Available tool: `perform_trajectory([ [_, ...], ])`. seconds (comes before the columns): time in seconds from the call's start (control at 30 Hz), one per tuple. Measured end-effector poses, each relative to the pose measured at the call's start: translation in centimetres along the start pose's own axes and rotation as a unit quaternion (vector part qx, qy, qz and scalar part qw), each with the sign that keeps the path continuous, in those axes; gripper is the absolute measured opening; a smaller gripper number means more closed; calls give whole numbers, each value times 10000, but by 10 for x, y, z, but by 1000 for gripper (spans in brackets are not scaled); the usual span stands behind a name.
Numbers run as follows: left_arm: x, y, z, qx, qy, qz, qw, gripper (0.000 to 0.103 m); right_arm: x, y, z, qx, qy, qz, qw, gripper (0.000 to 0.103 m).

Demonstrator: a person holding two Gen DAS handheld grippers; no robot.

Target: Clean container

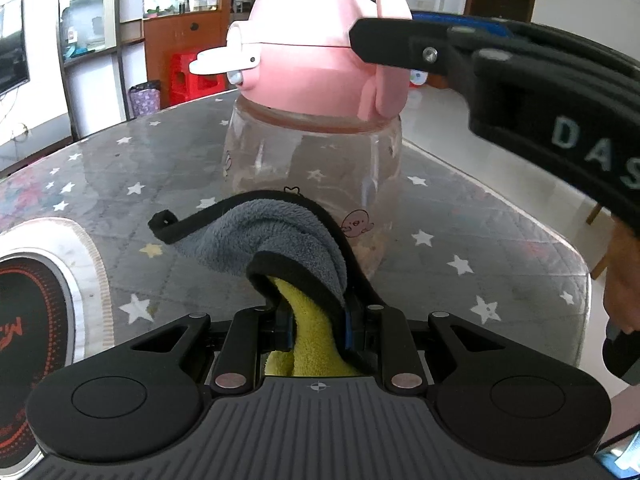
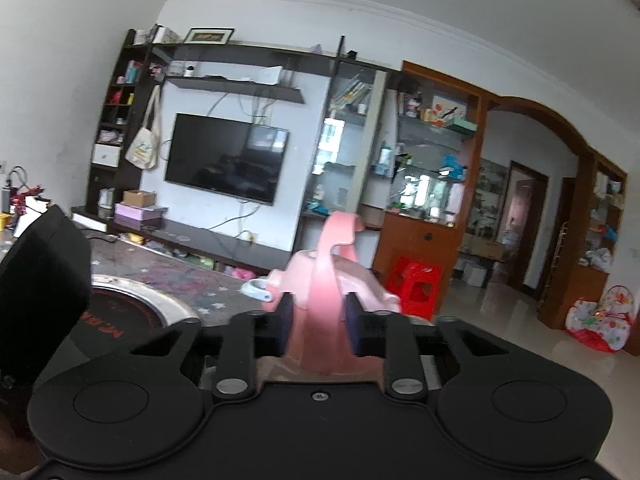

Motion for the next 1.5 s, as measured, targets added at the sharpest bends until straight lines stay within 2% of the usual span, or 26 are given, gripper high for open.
perform_trajectory([
  [0.53,-41,-15,-31,78,551,-124,9984,21,6,-5,5,-90,-21,0,10000,22],
  [1.03,-22,-12,-24,28,359,-96,9993,22,-3,-1,8,-145,-10,22,9999,22],
  [1.5,4,0,-8,-13,-10,108,9999,22,-22,19,14,-216,-56,152,9996,22],
])
Point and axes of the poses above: each gripper's, at about its wrist camera, not at the fingertips, and x roughly the way its jaws point, y to its right, z to its underside, the point moved 3 cm from there along x, roughly the way its jaws point, and after that the axes turned 7 degrees about -y, right-handed, at the moved point
